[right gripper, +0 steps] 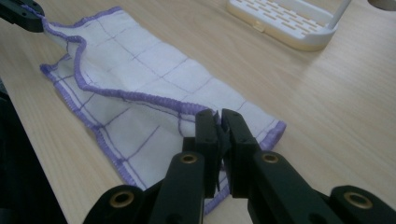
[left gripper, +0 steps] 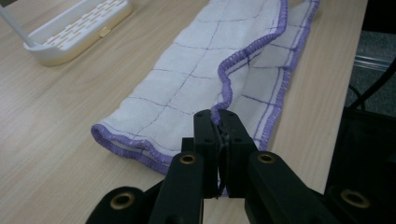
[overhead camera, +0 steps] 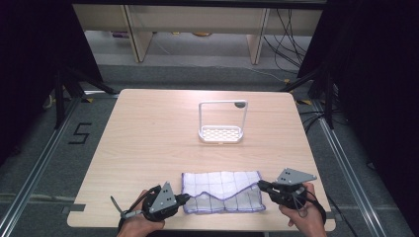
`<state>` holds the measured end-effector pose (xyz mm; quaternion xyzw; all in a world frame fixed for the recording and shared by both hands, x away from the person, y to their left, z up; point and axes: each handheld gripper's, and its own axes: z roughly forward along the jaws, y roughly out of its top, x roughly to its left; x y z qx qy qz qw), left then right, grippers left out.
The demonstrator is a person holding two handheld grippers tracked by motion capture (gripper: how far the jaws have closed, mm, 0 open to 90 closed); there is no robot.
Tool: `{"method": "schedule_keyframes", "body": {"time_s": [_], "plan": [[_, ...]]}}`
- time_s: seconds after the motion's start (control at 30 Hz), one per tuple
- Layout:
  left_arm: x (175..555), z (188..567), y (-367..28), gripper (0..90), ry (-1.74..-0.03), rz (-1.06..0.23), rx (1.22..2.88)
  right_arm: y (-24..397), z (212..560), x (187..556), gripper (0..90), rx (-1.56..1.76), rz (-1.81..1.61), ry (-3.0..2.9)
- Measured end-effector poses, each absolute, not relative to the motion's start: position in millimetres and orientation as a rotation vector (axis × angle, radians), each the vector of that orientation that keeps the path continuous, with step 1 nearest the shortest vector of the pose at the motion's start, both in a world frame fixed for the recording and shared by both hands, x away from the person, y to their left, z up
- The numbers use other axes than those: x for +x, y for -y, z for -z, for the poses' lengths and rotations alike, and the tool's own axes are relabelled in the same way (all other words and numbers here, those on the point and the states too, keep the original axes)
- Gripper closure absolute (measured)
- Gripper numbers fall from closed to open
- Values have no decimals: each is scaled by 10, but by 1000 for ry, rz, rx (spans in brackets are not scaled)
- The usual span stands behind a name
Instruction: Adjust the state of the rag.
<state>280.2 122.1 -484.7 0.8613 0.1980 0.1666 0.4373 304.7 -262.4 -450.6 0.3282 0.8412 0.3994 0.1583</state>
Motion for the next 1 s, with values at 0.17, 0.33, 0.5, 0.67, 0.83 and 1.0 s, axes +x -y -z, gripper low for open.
{"method": "schedule_keyframes", "body": {"time_s": [0.17,0.33,0.5,0.67,0.83,1.0], "plan": [[2750,4914,-1217,862,-470,-407,2192,2628,4553,2882,856,920,-1139,-2420],[2710,4991,-1154,855,-452,-424,2245,2594,4643,2818,851,883,-1078,-2459],[2705,5019,-1132,847,-437,-450,2282,2595,4741,2837,844,910,-1008,-2505],[2701,5046,-1129,846,-427,-477,2308,2627,4747,2836,841,889,-991,-2525],[2727,5076,-1140,814,-462,-482,2322,2641,4829,2819,841,912,-946,-2547],[2779,5019,-1198,556,-525,-386,2254,2678,4798,2798,580,983,-992,-2584]]}}
